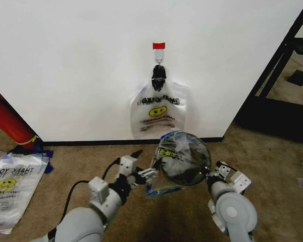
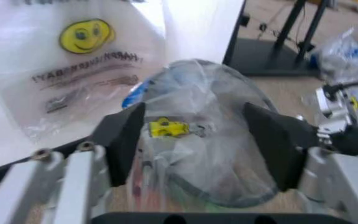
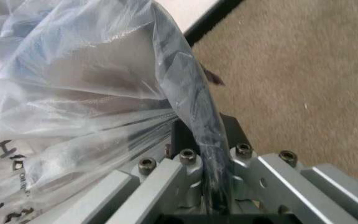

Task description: Pick up the garbage bag from the wall and place it over the trash bin.

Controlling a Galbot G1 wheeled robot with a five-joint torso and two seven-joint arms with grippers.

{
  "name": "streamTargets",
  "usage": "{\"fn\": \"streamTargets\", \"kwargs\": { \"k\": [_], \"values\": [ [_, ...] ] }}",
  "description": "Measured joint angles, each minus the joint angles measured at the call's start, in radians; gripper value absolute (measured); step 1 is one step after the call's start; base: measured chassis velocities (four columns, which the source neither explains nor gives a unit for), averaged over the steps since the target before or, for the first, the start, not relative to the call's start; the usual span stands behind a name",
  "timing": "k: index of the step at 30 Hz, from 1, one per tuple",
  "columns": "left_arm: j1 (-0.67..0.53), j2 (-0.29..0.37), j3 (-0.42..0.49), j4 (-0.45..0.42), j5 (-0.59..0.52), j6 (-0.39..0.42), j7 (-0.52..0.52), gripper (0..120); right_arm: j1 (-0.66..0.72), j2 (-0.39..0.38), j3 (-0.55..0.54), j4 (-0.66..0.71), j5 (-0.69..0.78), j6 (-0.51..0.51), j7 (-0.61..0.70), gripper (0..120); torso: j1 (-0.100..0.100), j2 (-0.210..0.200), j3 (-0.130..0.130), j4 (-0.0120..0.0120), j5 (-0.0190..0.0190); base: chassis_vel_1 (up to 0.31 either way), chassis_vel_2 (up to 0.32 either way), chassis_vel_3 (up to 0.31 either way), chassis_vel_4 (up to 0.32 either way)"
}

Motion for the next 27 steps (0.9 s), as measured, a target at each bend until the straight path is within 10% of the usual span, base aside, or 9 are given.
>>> {"fn": "streamTargets", "kwargs": {
  "k": [17,27],
  "values": [
    [-0.425,-0.095,0.345,0.096,-0.274,0.204,-0.199,2,-0.017,0.012,-0.055,-0.056,-0.312,0.104,-0.102,0,0.0,0.0,0.0,-0.0001,-0.0001,0.0,0.0,0.0,0.0],
    [-0.608,-0.246,0.487,0.312,-0.375,0.236,-0.273,0,-0.028,0.013,-0.064,-0.081,-0.471,0.168,-0.146,0,0.0,0.0,0.0,-0.0002,0.0002,0.0,0.0,0.0,0.0]
  ]
}}
